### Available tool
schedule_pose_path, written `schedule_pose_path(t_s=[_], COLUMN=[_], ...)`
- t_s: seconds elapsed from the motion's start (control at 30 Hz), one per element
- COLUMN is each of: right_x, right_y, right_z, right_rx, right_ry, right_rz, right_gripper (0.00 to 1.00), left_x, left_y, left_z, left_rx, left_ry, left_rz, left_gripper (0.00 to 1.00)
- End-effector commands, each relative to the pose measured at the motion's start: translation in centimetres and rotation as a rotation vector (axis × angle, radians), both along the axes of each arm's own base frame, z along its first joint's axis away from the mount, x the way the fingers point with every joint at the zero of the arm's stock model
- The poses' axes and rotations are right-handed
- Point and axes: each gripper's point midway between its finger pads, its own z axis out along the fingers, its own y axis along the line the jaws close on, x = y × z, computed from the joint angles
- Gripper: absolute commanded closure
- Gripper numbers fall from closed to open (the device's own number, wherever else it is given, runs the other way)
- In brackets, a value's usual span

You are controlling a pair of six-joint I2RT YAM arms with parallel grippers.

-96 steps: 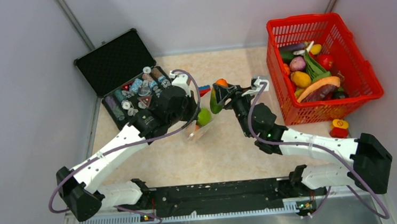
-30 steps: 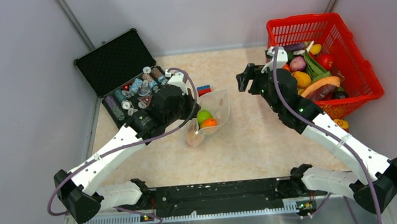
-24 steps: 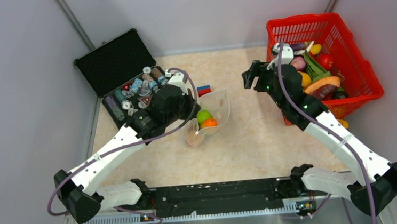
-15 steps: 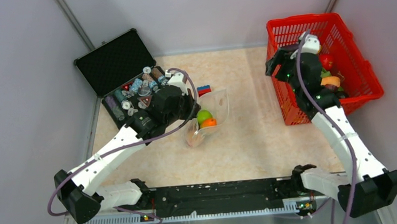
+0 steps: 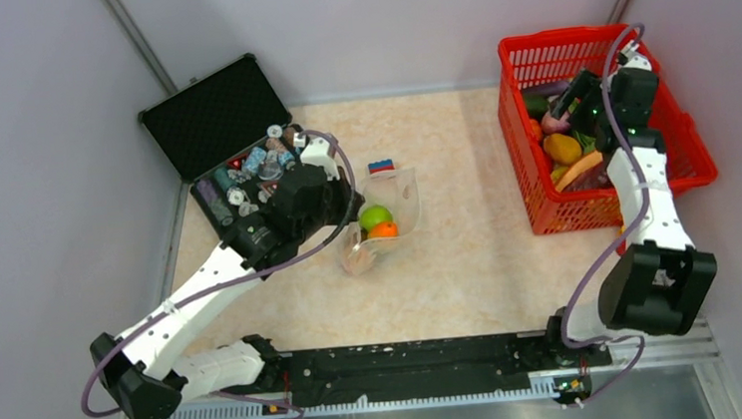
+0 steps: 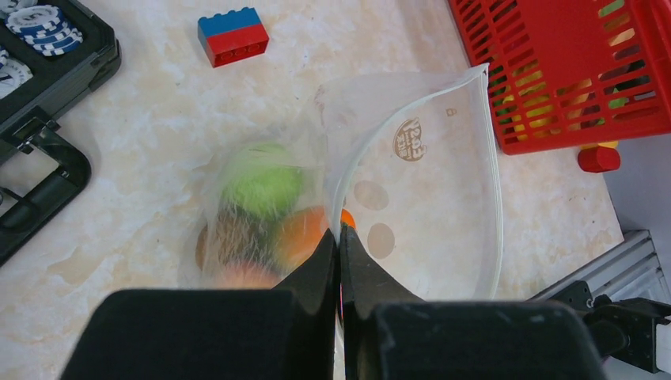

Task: Place the food in the zip-top bag and seal the zipper
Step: Pick up the fake fruit from the bin.

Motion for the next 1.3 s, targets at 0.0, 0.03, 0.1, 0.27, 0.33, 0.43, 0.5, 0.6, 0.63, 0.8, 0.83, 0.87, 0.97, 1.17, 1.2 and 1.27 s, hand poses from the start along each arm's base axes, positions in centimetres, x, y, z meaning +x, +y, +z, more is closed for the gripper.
schedule_pose_path(t_s=[0.0, 0.03, 0.1, 0.27, 0.33, 0.43, 0.5, 0.6, 0.63, 0.8, 0.83, 0.87, 0.97, 1.17, 1.2, 1.27], right_x=[2.5, 3.4, 4.7, 8.1, 9.6, 11.8, 13.0, 14.4, 14.6, 15.4, 15.6, 15.8, 16.3, 16.1, 15.9, 15.5], right_y=[0.0, 0.0, -0.6, -1.3, -1.8, -1.0, -1.2, -2.1, -2.3, -3.3, -3.0, -2.5, -2.5, -2.5, -2.8, -2.3], right_z=[0.7, -0.4, -1.5, -3.5, -3.7, -4.2, -5.1, -7.1, -7.7, -10.3, -10.8, -11.5, -14.0, -15.2, -14.9, -14.3], right_rx=[0.006, 0.01, 0.017, 0.022, 0.013, 0.006, -0.01, -0.041, -0.067, -0.227, -0.253, -0.279, -0.325, -0.314, -0.321, -0.321], right_ry=[0.003, 0.034, 0.075, 0.093, 0.087, 0.046, 0.056, 0.109, 0.125, 0.241, 0.254, 0.265, 0.324, 0.367, 0.362, 0.334], right_rz=[0.14, 0.165, 0.154, 0.178, 0.178, 0.28, 0.308, 0.305, 0.317, 0.316, 0.344, 0.375, 0.397, 0.357, 0.332, 0.352], right_gripper=[0.25, 0.25, 0.24, 0.25, 0.25, 0.26, 0.27, 0.25, 0.23, 0.2, 0.19, 0.18, 0.18, 0.18, 0.16, 0.13], left_x=[0.7, 0.8, 1.1, 2.0, 2.4, 2.8, 3.2, 3.6, 3.6, 4.1, 4.3, 4.4, 4.6, 4.8, 4.8, 4.7], left_y=[0.7, 0.6, 0.4, 0.2, 0.5, 1.4, 2.0, 2.9, 3.2, 3.5, 3.4, 3.3, 2.8, 2.6, 2.7, 2.9], left_z=[0.9, 0.8, 0.6, 0.9, 0.9, 0.9, 0.9, 0.9, 1.1, 0.6, 0.4, 0.2, -0.2, -0.2, -0.1, -0.2], left_rx=[0.004, 0.005, 0.002, 0.021, 0.036, 0.062, 0.08, 0.109, 0.111, 0.13, 0.135, 0.138, 0.155, 0.153, 0.153, 0.155], left_ry=[-0.043, -0.036, -0.029, -0.033, -0.031, -0.051, -0.061, -0.07, -0.08, -0.089, -0.083, -0.078, -0.062, -0.06, -0.059, -0.06], left_rz=[0.036, 0.041, 0.046, 0.066, 0.09, 0.132, 0.154, 0.193, 0.202, 0.213, 0.209, 0.204, 0.188, 0.183, 0.184, 0.19], left_gripper=[1.0, 1.0, 1.0, 1.0, 1.0, 1.0, 1.0, 1.0, 1.0, 1.0, 1.0, 1.0, 1.0, 1.0, 1.0, 1.0])
